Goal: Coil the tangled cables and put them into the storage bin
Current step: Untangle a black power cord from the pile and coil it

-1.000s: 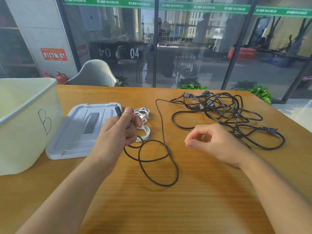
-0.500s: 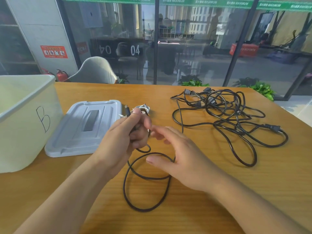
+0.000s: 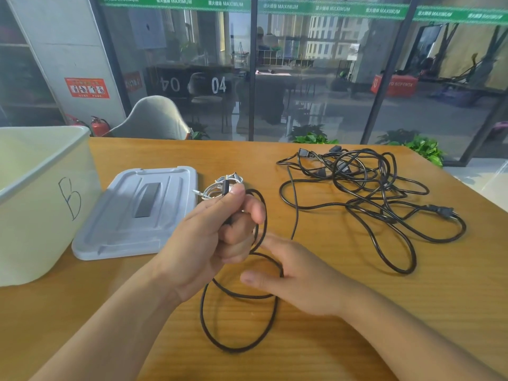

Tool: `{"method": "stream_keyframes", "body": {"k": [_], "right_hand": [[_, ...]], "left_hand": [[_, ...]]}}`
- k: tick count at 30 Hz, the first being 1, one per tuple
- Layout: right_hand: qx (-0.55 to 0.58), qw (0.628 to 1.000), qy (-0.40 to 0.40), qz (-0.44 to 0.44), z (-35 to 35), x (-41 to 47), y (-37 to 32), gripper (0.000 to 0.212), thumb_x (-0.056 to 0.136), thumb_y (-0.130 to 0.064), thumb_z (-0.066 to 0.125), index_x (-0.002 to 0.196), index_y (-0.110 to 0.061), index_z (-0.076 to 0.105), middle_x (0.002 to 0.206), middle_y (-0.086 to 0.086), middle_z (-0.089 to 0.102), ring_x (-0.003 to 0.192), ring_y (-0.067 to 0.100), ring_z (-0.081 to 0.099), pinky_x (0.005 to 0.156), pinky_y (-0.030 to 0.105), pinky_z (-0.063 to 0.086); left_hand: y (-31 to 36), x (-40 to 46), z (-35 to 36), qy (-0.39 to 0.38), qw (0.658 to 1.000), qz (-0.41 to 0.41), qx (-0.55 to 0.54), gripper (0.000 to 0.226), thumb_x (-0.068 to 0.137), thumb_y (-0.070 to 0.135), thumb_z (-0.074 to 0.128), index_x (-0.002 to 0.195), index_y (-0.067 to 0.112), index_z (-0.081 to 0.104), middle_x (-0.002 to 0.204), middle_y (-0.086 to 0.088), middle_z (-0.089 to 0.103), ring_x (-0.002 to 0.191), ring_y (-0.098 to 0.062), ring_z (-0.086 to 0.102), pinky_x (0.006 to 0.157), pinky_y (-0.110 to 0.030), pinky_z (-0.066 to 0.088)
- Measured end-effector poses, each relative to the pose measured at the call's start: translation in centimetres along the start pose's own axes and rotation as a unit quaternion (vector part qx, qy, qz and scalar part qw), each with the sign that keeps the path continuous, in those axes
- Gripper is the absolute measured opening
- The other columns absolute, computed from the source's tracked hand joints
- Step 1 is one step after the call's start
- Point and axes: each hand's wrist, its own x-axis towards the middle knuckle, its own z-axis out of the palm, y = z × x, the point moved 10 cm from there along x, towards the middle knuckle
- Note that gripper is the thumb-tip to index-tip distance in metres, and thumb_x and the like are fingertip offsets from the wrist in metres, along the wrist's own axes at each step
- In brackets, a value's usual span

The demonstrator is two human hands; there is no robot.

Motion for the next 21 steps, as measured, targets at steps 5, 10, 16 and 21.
{"method": "stream_keyframes", "body": {"k": [5,10,16,21], "right_hand": [[-0.091,0.993,0.016,-0.073,-0.1,0.6,-1.2,0.021,0.103,-0.028,0.066,0.119,-0.022,0.077,0.125,-0.029,0.058,0.130,0.000,0.050,0.112,0.025,0.039],[-0.213,0.974,0.038,-0.066,-3.3,0.8,0.6,0.021,0.097,-0.039,0.071,0.109,-0.022,0.078,0.115,-0.035,0.055,0.116,-0.015,0.045,0.111,0.032,0.038],[-0.252,0.964,0.086,-0.002,-8.0,0.0,3.1,0.043,0.089,-0.068,0.056,0.097,-0.030,0.075,0.118,-0.023,0.068,0.123,-0.004,0.053,0.111,0.033,0.040],[-0.177,0.954,0.243,0.016,-13.0,-2.1,3.6,0.032,0.100,-0.051,0.058,0.086,-0.029,0.076,0.092,-0.021,0.073,0.096,0.000,0.066,0.088,0.032,0.050]], "left_hand": [[-0.3,-0.1,0.4,-0.021,0.999,-0.030,-0.007,0.044,0.101,0.046,0.046,0.082,0.014,0.069,0.052,0.012,0.026,0.042,-0.006,0.020,0.043,-0.020,0.028],[-1.4,-0.2,1.0,-0.059,0.994,-0.066,0.070,0.044,0.100,0.043,0.047,0.077,0.014,0.071,0.051,0.008,0.024,0.043,-0.009,0.020,0.045,-0.024,0.021],[-1.7,-0.6,1.6,-0.090,0.983,-0.087,0.132,0.046,0.102,0.043,0.043,0.076,0.018,0.071,0.052,0.006,0.027,0.046,-0.010,0.022,0.047,-0.022,0.023],[-2.9,-1.3,1.2,-0.112,0.949,-0.133,0.264,0.050,0.107,0.047,0.044,0.085,0.014,0.074,0.056,0.001,0.031,0.051,-0.015,0.025,0.051,-0.022,0.028]]}}
